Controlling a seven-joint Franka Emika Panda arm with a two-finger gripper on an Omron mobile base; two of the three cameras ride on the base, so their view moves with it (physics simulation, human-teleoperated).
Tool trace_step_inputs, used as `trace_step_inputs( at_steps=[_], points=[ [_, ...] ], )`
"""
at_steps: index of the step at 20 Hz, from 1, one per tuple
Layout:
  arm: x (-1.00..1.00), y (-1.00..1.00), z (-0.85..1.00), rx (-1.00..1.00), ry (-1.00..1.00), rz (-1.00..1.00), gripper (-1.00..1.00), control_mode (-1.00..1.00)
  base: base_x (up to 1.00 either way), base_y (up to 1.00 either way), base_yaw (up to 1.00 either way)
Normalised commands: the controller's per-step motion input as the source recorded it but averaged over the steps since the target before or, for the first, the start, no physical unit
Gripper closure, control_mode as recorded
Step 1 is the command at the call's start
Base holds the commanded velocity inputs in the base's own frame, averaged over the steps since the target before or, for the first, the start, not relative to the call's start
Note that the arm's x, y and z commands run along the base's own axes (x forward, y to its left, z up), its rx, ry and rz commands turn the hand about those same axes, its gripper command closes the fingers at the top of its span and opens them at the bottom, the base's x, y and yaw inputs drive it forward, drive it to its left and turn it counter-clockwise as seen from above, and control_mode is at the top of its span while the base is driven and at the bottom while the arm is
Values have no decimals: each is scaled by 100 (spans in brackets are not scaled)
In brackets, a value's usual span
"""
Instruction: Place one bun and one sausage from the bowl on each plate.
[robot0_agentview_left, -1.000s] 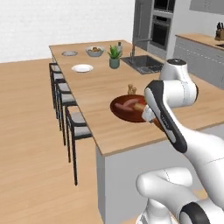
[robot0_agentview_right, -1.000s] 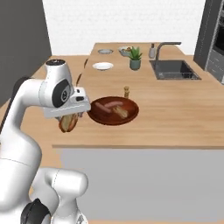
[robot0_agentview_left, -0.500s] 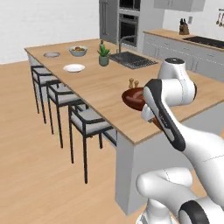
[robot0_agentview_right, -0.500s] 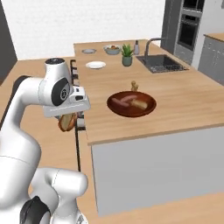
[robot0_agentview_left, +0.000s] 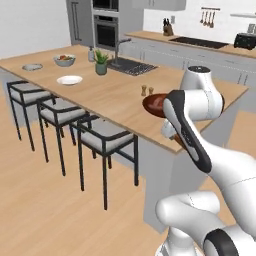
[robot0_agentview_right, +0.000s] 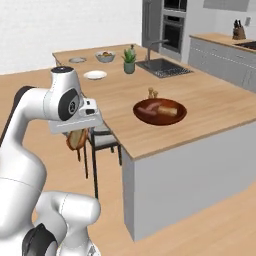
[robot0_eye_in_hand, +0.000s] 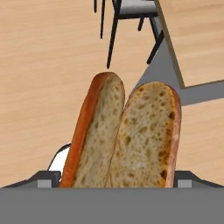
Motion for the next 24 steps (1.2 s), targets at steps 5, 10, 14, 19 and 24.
trace_step_inputs(
  at_steps=[5,10,14,19,24],
  points=[
    [0,0,0,0,0,0,100,100,11,100,-48],
    [0,0,0,0,0,0,100,100,13,100,-48],
    [0,0,0,0,0,0,100,100,3,100,-46],
    [0,0,0,0,0,0,100,100,0,100,-43],
    [0,0,0,0,0,0,100,100,0,100,-41]
  ],
)
